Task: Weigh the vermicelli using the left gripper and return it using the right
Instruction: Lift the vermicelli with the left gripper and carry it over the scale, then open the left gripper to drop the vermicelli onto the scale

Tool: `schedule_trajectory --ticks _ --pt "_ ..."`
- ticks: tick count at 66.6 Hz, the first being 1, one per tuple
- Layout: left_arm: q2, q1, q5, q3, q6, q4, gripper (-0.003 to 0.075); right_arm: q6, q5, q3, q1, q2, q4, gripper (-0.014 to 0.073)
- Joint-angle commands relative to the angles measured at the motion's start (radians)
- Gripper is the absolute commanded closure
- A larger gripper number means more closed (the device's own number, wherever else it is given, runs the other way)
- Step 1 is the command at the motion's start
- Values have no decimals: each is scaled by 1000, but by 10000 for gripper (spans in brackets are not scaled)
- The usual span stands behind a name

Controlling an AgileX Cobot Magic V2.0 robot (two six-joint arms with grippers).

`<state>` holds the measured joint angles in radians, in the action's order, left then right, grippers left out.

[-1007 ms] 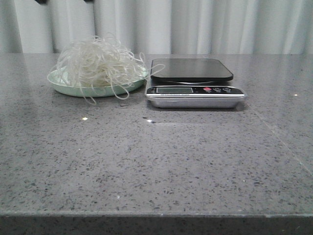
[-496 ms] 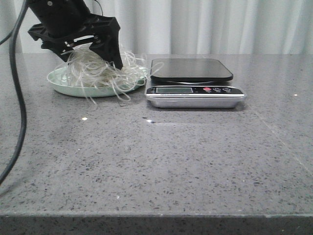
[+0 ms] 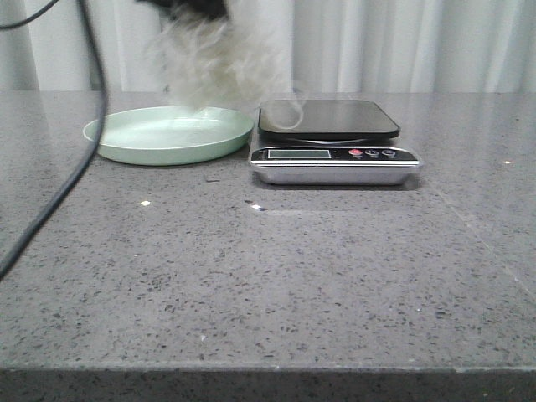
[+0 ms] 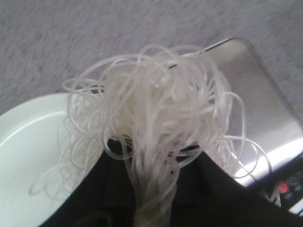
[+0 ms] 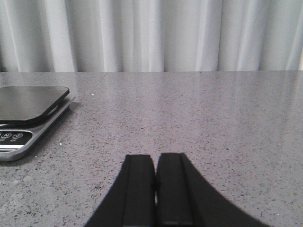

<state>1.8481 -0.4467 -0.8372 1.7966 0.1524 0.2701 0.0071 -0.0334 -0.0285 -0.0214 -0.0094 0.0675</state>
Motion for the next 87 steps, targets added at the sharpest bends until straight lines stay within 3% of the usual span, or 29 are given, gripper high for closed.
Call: schedule_trajectory --ticks 1,19,27,38,42,64,87 --pt "-45 -69 126 51 2 42 594 -7 88 8 -5 -17 -7 428" --pt "53 -132 170 51 2 29 559 -7 88 8 -5 -17 -7 428" --pt "80 -132 156 51 2 29 414 -7 88 8 -5 -17 -7 428" --pt "71 -126 134 77 -3 32 92 -7 88 8 -5 -17 -7 428" --pt "59 -122 108 92 -3 34 52 -7 88 8 -5 -17 -7 428" --pt "-163 -115 113 0 -1 -84 50 -7 88 8 -5 -17 -7 428" --pt "-600 -107 358 -493 3 -95 50 -7 88 8 -5 -17 -7 428"
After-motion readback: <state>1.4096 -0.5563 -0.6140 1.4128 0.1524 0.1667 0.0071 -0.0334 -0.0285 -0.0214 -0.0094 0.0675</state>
